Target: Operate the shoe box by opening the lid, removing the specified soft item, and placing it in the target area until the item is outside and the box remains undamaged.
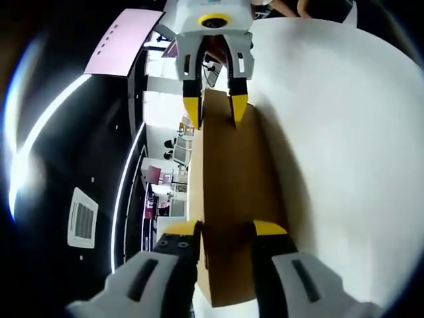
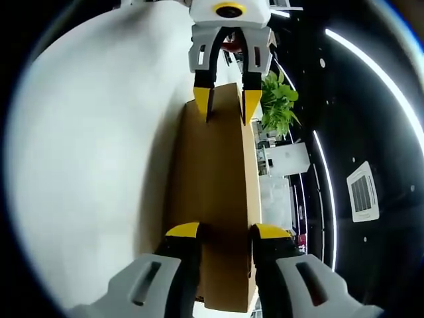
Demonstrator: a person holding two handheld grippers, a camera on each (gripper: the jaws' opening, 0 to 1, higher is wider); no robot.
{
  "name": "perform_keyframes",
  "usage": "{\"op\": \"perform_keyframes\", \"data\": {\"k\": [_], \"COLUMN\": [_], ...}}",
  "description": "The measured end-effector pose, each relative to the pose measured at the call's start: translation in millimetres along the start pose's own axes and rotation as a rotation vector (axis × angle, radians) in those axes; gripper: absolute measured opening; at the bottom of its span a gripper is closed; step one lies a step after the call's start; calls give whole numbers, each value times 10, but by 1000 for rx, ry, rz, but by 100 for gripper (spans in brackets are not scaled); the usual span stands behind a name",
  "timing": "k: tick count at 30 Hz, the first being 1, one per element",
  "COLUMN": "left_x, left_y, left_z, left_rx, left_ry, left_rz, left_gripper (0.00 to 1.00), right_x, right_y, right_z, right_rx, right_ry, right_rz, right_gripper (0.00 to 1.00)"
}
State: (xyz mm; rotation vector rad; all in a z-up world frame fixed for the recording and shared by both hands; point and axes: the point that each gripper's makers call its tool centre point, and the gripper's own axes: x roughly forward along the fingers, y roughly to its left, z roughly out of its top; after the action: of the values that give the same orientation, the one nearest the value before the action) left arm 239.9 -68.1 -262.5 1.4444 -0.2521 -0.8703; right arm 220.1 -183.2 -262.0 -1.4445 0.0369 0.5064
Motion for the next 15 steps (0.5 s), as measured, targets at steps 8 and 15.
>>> {"op": "perform_keyframes", "data": {"k": [8, 15], "left_x": [-4, -20], "left_y": [21, 37], "left_z": [5, 17], "left_rx": [-11, -21], "left_ry": [3, 3], "left_rz": [-8, -12], "left_gripper": [29, 29], "right_x": [-6, -13], "right_y": [-14, -25], "right_z": [-1, 0], "right_rx": [4, 2], "right_ry": [-2, -2], "right_rz": [2, 3], "right_gripper": [29, 29]}}
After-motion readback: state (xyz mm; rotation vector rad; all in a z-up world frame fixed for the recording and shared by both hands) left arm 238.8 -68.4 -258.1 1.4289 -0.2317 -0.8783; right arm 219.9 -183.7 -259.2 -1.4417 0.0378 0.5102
